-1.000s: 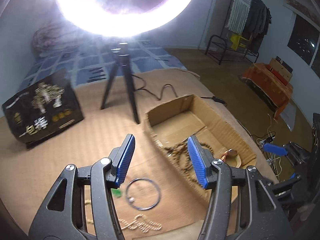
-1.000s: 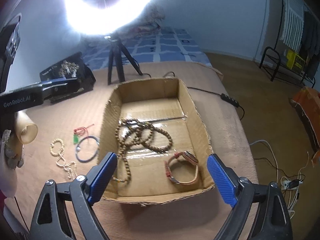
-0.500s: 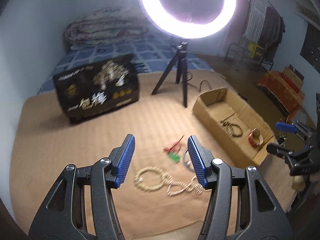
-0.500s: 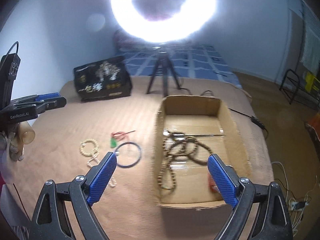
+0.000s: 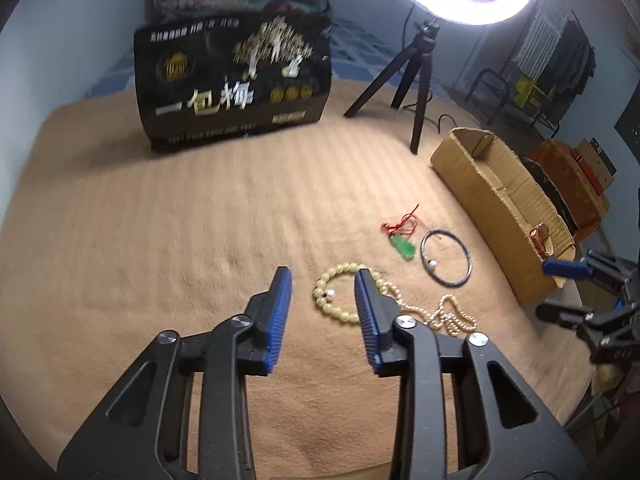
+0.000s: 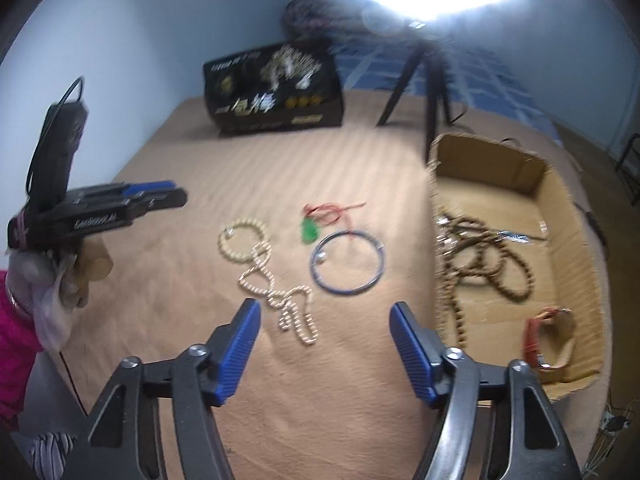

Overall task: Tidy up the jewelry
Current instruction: 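Move the left tool to the pale green bracelet while the right tool moves to the pearl necklace, then grasp the pale green bead bracelet with the left tool while the right tool grasps the pearl necklace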

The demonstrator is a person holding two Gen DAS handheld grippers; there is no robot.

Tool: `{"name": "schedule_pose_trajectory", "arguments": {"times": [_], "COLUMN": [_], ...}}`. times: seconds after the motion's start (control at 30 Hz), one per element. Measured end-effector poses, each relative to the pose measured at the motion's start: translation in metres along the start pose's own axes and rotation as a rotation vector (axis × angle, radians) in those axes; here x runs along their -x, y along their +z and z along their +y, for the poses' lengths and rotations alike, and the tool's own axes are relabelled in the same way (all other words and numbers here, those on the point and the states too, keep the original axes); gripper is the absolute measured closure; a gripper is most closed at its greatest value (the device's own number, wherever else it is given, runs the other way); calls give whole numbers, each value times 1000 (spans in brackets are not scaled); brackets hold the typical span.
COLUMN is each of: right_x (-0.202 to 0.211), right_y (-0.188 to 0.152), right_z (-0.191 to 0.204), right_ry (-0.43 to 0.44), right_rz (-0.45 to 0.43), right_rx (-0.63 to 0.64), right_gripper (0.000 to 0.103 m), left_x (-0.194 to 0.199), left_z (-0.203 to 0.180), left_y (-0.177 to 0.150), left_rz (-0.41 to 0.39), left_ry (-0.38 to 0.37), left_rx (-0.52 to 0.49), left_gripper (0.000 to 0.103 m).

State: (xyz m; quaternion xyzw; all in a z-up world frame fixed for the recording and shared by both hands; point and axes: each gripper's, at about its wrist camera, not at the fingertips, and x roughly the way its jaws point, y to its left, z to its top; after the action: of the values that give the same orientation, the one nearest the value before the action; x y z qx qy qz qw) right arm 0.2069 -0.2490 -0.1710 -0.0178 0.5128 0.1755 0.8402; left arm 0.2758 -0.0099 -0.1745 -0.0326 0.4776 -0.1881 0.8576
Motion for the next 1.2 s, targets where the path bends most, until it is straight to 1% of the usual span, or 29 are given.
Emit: {"name": "schedule_pose_trajectory", "arguments": {"times": [0.17,0.27,0.4,0.57,0.67,0.77,0.9,1.0,1.03,1.1,1.17,1.2], "right_x": [-26,-39,-52,-64,-70,-75,-79,-84,-86,-88,-91,-92], "right_y": [-1,0,1,2,3,3,4,6,6,7,7,7], "right_z": [12,15,18,20,20,20,22,25,26,28,30,31], "right_ry": [14,16,16,2,-6,-5,2,-12,-19,-15,-17,-18], "right_rz": [48,71,89,98,100,101,104,105,106,110,111,111], "right_rx": [28,33,38,45,47,43,47,62,66,67,72,73], "right_gripper": [45,48,48,48,49,48,48,48,48,48,48,46], "left_x": [-15,-28,-39,-50,-58,-62,-67,-72,-73,-73,-73,-72], "left_z": [8,5,2,-3,-8,-12,-18,-19,-19,-18,-15,-13], "left_y": [-9,-17,-24,-24,-24,-23,-22,-22,-22,-23,-24,-25], "left_rz": [45,85,113,133,143,146,143,141,137,125,118,115], "left_ry": [-48,-64,-75,-52,-10,13,62,85,86,105,97,95], "left_rx": [51,65,82,104,105,110,89,84,80,69,73,73], "left_gripper": [80,80,80,80,80,80,80,80,81,89,92,93]}}
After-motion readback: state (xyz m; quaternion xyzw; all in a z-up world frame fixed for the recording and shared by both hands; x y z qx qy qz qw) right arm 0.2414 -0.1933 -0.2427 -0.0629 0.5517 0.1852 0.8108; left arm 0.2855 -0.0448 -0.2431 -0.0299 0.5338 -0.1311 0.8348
